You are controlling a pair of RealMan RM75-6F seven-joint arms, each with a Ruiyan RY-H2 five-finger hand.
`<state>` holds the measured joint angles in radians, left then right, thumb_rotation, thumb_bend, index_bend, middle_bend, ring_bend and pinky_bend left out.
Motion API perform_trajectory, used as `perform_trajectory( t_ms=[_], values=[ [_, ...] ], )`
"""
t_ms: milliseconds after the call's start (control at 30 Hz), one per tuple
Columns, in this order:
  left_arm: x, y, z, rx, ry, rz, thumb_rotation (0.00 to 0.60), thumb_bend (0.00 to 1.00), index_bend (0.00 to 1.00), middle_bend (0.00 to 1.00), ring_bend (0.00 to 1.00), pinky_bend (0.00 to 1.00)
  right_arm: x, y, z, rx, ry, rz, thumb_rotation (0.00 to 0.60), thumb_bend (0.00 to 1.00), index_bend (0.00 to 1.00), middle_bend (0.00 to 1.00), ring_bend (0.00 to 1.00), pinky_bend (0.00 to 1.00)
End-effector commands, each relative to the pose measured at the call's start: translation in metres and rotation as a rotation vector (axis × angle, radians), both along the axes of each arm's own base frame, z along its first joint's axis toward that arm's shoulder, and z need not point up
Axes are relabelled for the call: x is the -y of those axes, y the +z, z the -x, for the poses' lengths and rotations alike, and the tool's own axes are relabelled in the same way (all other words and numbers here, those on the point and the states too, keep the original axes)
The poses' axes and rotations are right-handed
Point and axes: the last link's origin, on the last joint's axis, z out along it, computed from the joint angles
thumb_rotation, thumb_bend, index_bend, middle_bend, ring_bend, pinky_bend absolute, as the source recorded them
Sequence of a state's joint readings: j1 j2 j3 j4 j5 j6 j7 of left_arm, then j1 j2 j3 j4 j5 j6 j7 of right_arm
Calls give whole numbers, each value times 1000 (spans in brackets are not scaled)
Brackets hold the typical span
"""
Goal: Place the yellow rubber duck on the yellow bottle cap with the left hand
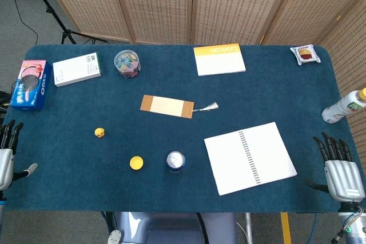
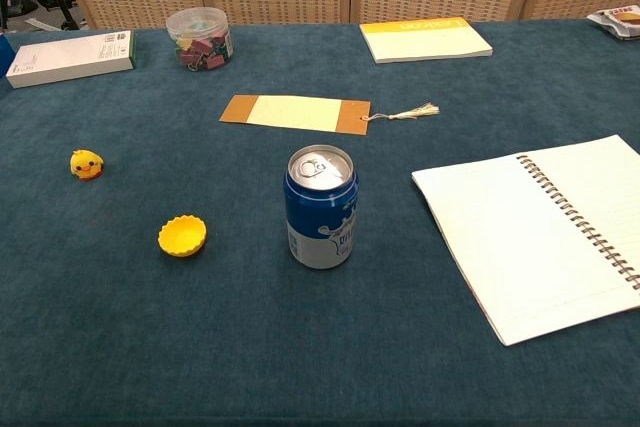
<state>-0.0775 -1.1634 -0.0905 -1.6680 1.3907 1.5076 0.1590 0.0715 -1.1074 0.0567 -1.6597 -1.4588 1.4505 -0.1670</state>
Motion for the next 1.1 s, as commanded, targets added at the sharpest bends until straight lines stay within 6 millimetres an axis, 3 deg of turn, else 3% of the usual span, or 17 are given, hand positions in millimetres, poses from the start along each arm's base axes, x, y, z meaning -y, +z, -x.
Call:
perform_trajectory(
  t_ms=[33, 600, 933, 1100],
  values=[
    [0, 0, 0, -1, 0, 0, 600, 98, 1, 0, 16, 0, 0, 0, 0, 0, 0, 0, 600, 0, 26, 0, 0, 0],
    [-3, -2, 2, -11, 10, 13, 600, 98, 5, 0, 16, 0, 1, -2, -1, -7, 2, -2, 600, 0, 25, 0, 0, 0],
    [-6, -4, 1, 4, 19, 22, 600, 99, 68, 0, 16, 0, 0, 0, -1, -3, 2, 9, 600, 0, 25, 0, 0, 0],
    [-21, -7, 1, 45, 44, 57, 600, 102, 185, 0, 16, 0, 0, 0, 0, -2, -2, 9, 600, 0, 25, 0, 0, 0]
  ],
)
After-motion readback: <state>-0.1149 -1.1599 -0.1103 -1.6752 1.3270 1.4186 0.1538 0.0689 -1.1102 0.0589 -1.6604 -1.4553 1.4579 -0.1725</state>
